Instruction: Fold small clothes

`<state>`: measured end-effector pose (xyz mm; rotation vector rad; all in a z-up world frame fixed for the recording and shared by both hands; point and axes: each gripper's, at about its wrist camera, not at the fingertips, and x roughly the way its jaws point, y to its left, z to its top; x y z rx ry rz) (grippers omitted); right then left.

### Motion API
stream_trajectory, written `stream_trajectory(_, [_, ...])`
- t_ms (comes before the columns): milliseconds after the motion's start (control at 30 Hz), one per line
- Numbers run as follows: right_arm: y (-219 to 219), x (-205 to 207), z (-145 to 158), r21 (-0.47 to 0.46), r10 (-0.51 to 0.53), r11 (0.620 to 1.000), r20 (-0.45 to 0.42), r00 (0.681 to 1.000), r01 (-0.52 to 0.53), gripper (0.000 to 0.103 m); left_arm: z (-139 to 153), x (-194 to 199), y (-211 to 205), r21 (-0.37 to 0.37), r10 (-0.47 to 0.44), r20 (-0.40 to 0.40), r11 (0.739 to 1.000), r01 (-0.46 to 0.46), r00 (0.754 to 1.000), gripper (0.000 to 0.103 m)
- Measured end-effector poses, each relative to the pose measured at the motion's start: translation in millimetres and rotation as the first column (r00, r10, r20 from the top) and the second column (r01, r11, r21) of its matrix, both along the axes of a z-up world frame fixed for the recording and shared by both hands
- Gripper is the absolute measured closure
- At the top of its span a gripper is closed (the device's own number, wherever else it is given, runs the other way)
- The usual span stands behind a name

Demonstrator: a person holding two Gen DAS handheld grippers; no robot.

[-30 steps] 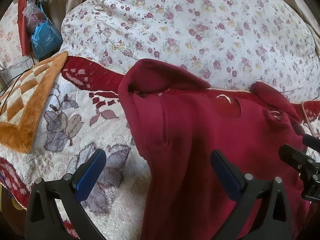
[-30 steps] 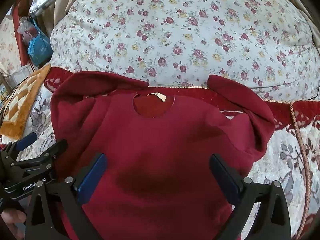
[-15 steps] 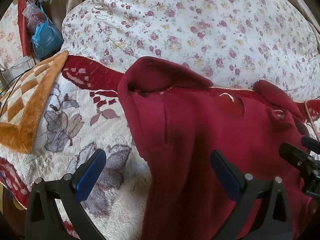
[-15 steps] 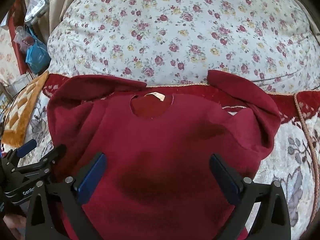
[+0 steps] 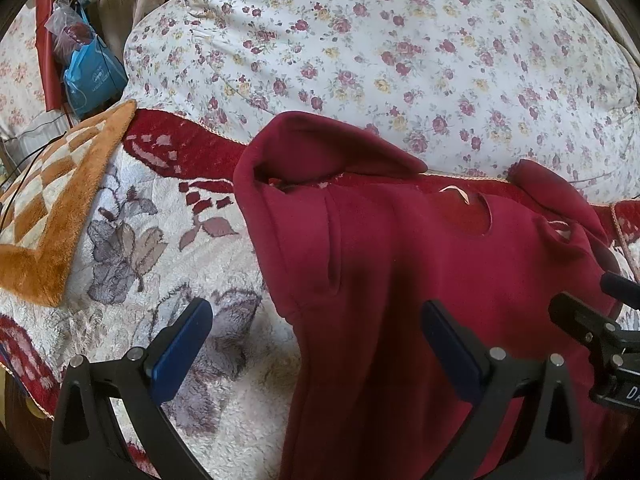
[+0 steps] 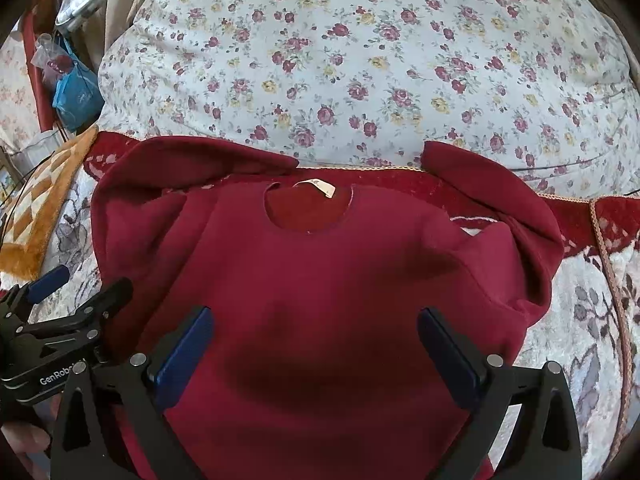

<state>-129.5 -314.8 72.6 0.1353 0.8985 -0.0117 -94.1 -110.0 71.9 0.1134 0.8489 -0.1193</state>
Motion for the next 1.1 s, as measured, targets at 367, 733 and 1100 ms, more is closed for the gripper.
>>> stream_trajectory(367, [-2.4, 2.4, -3.4, -0.015, -0.027, 1.0, -0.013, 1.0, 0.027, 0.0, -0.8, 1.4, -0.5, -0.007, 0.001, -0.005, 1.0, -0.001, 1.0, 0.0])
stream_trajectory(733, [-1.5, 2.7, -6.6, -0.029, -0.033, 0.999, -0.024, 0.999, 0.032, 0.0, -4.7, 1.7, -3.8, -0.012, 0.011, -0.006, 1.0, -0.011, 1.0, 0.0])
stream_trajectory(1100, [-0.6, 4.5, -10.0, -0.035, -0.025, 0.999, -0.038, 0.999, 0.024, 0.0, -5.8, 1.7, -3.6, -0.009, 0.012, -0.012, 1.0, -0.012, 1.0, 0.0])
